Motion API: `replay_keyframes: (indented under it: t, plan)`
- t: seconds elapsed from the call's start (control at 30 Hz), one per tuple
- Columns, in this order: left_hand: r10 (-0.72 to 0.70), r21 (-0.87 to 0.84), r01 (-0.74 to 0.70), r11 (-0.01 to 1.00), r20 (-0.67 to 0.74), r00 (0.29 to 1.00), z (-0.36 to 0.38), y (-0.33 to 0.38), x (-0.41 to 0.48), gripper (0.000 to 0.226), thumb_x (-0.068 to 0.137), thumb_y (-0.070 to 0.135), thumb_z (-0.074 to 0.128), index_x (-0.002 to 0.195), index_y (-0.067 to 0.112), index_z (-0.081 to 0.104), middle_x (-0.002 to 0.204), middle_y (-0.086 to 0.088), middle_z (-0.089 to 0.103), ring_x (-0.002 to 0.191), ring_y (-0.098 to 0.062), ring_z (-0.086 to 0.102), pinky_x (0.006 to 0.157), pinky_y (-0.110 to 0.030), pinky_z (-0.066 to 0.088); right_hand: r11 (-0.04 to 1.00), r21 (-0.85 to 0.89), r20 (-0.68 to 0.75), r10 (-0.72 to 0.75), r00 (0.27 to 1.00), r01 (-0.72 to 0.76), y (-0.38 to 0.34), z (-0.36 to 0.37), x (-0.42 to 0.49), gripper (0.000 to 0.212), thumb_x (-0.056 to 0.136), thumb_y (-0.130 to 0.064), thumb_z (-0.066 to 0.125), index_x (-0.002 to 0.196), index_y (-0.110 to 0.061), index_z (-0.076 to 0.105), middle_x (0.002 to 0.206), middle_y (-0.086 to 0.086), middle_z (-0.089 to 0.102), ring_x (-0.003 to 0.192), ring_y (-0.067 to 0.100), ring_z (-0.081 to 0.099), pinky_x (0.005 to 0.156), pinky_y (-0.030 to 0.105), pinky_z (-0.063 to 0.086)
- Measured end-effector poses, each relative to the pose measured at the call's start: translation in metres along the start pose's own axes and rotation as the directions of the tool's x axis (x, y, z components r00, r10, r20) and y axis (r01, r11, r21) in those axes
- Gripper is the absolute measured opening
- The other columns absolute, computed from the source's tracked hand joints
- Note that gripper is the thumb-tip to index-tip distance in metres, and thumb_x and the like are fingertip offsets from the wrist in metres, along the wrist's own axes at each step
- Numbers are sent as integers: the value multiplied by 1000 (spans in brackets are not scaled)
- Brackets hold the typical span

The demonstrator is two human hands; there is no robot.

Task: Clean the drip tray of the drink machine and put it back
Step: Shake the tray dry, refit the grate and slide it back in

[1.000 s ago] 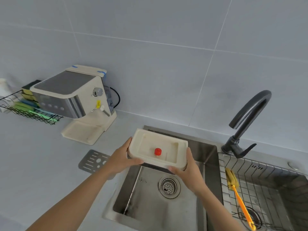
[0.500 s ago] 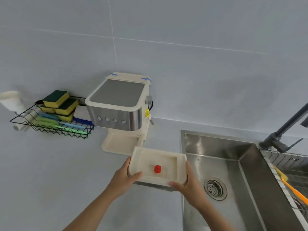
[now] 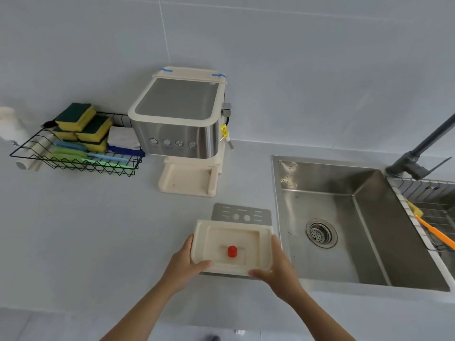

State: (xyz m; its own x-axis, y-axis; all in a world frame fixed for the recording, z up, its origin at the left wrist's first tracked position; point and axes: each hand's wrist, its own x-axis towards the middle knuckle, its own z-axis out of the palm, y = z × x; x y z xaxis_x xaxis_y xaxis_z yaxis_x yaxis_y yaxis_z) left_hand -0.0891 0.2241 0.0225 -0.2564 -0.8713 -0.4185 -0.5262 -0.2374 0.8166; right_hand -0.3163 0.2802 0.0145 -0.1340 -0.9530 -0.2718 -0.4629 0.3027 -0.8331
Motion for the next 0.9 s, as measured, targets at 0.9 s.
replay_keyframes:
  t: [0.9]
  plan:
    - [104, 291, -100, 952, 2, 995, -15, 49, 75, 68, 86, 22, 61, 143, 13, 26, 150, -7, 33, 138, -21, 32, 110, -31, 26, 941, -334, -28, 42, 999, -49, -16, -56, 51, 64, 86, -23, 63, 140, -10, 31, 148, 7, 34, 136, 21, 32, 111, 30, 24]
